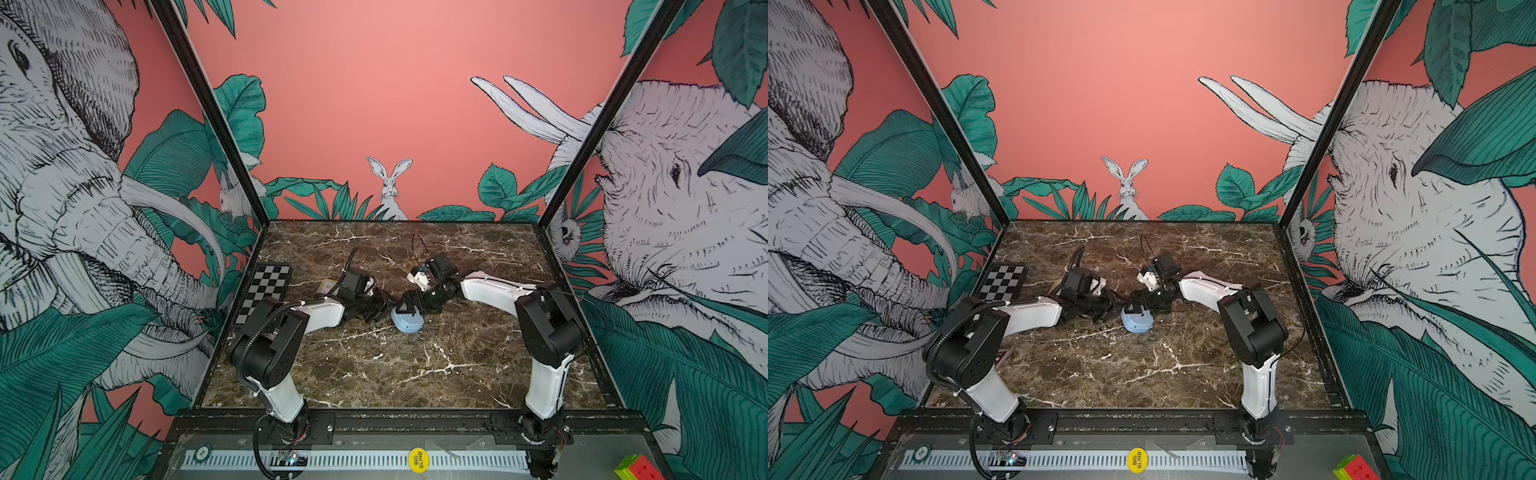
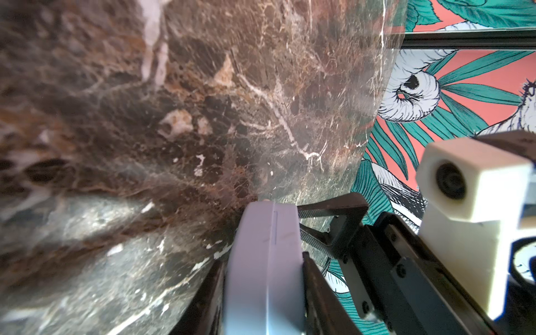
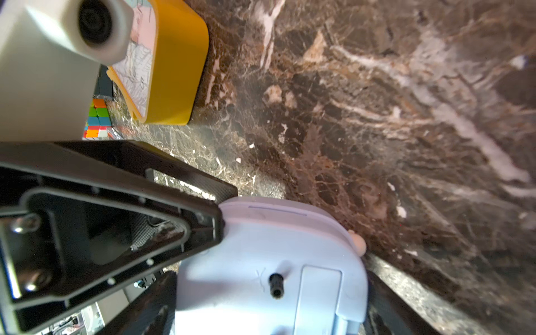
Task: Insert the battery into the alarm
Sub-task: Adjust the alarm at the center of the board.
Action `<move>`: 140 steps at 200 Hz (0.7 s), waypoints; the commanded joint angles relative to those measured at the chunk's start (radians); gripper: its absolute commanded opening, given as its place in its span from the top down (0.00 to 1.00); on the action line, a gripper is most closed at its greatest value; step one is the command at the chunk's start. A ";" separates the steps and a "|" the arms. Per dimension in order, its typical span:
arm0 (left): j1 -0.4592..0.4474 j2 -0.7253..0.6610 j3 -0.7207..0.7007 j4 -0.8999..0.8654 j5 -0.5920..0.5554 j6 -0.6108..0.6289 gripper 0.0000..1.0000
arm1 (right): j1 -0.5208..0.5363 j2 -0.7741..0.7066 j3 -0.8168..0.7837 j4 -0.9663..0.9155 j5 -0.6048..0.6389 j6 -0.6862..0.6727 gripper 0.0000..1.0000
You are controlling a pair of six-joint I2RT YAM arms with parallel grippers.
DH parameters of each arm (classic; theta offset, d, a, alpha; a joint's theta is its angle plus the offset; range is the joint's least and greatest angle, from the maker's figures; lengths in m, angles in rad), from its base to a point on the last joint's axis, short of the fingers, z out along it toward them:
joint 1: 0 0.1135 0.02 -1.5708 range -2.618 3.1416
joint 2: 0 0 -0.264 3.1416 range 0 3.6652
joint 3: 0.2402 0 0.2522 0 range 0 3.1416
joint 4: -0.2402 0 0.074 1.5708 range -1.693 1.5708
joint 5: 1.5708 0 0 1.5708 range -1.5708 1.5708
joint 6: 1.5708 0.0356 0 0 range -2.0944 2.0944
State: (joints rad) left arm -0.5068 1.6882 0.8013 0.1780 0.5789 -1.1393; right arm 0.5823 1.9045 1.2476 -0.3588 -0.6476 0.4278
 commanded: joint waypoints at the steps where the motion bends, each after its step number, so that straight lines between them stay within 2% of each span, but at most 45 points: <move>1: -0.006 -0.036 -0.016 0.017 0.014 -0.022 0.74 | 0.000 -0.050 -0.026 0.095 0.029 0.006 0.02; 50: -0.006 -0.043 -0.017 0.008 -0.014 -0.024 0.74 | -0.004 -0.110 -0.066 0.178 0.037 0.025 0.01; 98: -0.005 -0.050 -0.016 -0.005 -0.026 -0.028 0.75 | -0.009 -0.205 -0.150 0.233 0.093 -0.023 0.02; 125: -0.006 -0.061 -0.015 -0.022 -0.038 -0.031 0.75 | -0.007 -0.295 -0.222 0.281 0.169 -0.114 0.01; 140: -0.007 -0.066 -0.016 -0.028 -0.042 -0.034 0.75 | 0.003 -0.403 -0.271 0.287 0.214 -0.217 0.01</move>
State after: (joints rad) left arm -0.5098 1.6791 0.8013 0.1734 0.5579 -1.1568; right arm 0.5777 1.6249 1.0286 -0.1341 -0.5278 0.3634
